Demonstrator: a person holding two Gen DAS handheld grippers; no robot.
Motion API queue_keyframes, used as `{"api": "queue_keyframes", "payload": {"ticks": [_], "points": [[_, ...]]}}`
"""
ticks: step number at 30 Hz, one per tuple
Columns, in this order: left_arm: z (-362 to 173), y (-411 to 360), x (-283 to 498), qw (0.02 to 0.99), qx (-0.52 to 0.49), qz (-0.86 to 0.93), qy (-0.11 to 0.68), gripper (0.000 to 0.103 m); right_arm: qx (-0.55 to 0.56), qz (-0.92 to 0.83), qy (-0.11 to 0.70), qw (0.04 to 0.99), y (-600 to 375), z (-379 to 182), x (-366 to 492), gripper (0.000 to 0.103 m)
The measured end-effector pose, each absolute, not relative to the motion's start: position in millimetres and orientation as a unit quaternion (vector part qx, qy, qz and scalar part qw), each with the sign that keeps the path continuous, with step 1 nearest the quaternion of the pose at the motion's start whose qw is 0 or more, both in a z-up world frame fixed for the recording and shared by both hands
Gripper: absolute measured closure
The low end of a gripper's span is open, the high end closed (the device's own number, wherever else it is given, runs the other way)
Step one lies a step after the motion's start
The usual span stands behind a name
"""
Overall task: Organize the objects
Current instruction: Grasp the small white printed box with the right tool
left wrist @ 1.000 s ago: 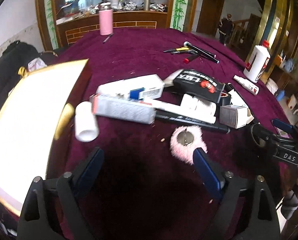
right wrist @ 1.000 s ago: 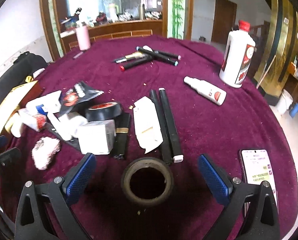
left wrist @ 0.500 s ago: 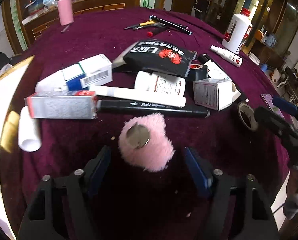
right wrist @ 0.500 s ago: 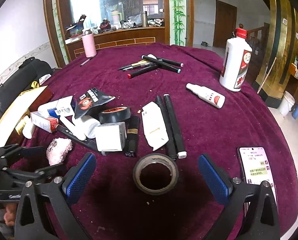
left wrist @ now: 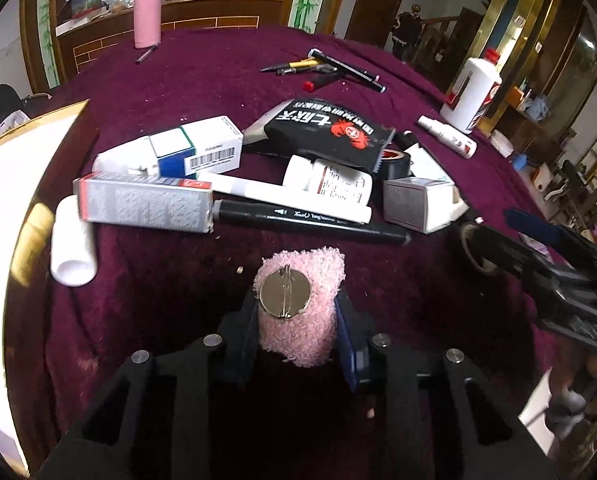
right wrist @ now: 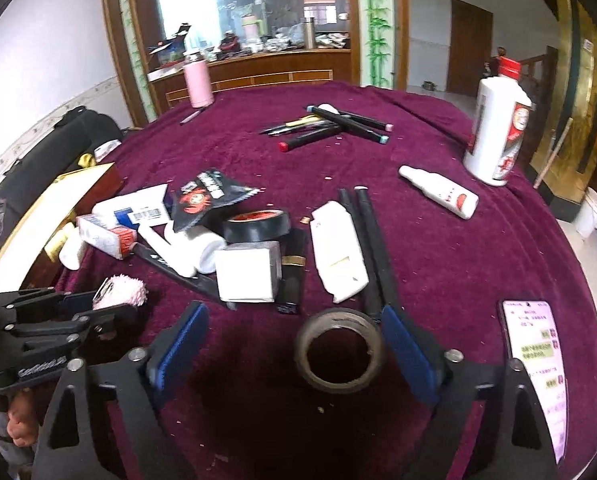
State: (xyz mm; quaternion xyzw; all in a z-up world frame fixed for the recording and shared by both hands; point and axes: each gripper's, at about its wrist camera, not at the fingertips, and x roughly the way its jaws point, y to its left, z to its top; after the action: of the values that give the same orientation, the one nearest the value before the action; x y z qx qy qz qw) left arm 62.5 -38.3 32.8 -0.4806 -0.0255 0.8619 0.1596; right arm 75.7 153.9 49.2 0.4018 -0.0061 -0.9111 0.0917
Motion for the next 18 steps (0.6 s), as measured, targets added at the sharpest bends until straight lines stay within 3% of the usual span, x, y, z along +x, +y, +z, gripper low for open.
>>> {"api": "queue_keyframes", "payload": {"ticks": [6,10,15,18], "points": [[41.2,-52.8,79.8,0.168,-0.482,0.860,-0.029,0.070,0.413,-0.901,-0.011,0.128,138.5,47.1,57.5,0.038],[44.9,-58.5,82.9,0.166,-0.479,0.861,-0.033,0.070,0.429,-0.892,-0.023,0.137,133.5,41.8,43.2,0.043],[49.0,-61.7,83.4,0.166,-0.474,0.864,-0.037,0.070,0.445,-0.885,-0.023,0.132,130.1,32.8,33.9,0.062],[51.1,-62.5,83.0,0.166,-0.472,0.865,-0.038,0.070,0.449,-0.884,-0.022,0.128,130.8,30.0,32.1,0.065]]}}
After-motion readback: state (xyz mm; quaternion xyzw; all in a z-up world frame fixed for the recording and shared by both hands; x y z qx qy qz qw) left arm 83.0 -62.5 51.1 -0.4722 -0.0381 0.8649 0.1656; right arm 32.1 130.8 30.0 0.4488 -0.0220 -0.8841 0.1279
